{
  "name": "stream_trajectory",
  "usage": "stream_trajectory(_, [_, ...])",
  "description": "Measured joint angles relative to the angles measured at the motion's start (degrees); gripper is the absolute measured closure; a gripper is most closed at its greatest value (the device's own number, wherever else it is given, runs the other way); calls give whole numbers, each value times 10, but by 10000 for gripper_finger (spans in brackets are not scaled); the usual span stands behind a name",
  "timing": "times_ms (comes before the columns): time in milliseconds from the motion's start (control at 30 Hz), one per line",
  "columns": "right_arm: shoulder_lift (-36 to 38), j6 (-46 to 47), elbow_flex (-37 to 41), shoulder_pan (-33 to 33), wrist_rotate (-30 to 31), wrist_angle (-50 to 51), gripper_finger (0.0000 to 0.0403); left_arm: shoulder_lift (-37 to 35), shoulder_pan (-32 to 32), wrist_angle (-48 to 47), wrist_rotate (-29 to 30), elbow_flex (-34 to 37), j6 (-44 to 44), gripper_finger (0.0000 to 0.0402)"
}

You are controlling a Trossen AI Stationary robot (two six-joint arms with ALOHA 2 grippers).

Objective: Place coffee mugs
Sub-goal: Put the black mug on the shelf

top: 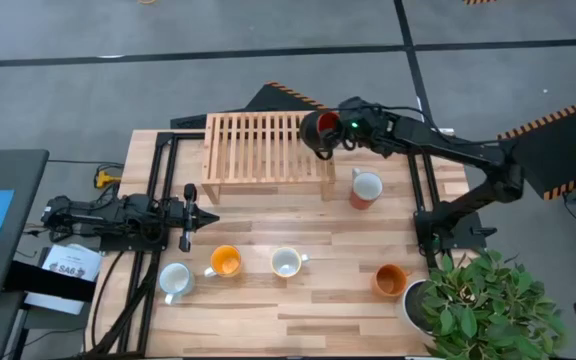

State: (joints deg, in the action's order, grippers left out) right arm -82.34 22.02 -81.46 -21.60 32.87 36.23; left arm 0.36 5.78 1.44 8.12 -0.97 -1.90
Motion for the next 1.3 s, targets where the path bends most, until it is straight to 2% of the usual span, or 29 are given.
stream_trajectory(200, [-72, -1, -108, -13, 3, 102, 355, 0, 0, 0, 0, 0, 0, 401])
stream_trajectory(433, [-131, -1, -169, -34, 0, 157, 355, 0, 0, 0, 0, 0, 0, 401])
stream_trajectory(633, [-163, 1, -182, -49, -4, 193, 355, 0, 0, 0, 0, 0, 0, 401])
stream_trajectory(1067, [-162, 1, -182, -58, -15, 192, 355, 0, 0, 0, 0, 0, 0, 401])
stream_trajectory(1300, [-164, 1, -182, -63, -16, 174, 308, 0, 0, 0, 0, 0, 0, 401])
